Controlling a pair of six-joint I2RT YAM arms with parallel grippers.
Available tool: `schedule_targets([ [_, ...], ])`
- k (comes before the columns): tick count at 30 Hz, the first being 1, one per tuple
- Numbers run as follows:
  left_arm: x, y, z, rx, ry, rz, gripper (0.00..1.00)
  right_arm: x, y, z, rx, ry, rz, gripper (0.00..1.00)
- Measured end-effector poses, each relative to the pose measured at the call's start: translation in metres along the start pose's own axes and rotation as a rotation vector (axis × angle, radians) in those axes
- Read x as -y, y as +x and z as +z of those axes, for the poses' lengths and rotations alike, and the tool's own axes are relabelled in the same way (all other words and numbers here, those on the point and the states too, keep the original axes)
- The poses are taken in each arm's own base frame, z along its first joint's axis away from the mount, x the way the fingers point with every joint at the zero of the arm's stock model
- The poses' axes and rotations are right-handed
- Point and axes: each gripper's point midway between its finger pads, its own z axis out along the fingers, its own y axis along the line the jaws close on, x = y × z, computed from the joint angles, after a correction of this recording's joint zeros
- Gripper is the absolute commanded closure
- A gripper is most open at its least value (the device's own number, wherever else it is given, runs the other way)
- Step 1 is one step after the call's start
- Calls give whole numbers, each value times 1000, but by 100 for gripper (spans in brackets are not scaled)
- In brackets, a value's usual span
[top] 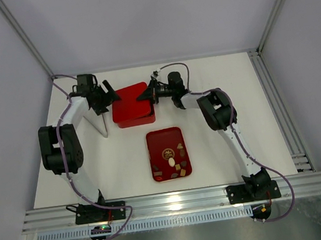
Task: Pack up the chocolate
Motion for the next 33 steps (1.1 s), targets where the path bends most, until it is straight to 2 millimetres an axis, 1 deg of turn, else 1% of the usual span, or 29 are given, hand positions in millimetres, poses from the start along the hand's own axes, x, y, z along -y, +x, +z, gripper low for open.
schedule_targets([
  [3,-1,2,3,-9,-2,-2,16,4,-1,-4,10,3,19,79],
  [9,-4,10,13,-38,-8,-18,17,3,-5,-11,25,-7,25,76],
  [15,-4,14,17,-53,-5,-22,17,2,-9,-21,46,-3,35,68],
  [28,2,18,17,-65,12,-16,18,10,-15,-39,80,23,49,67],
  [33,3,23,21,-80,13,-13,18,13,-15,-47,91,46,48,66],
])
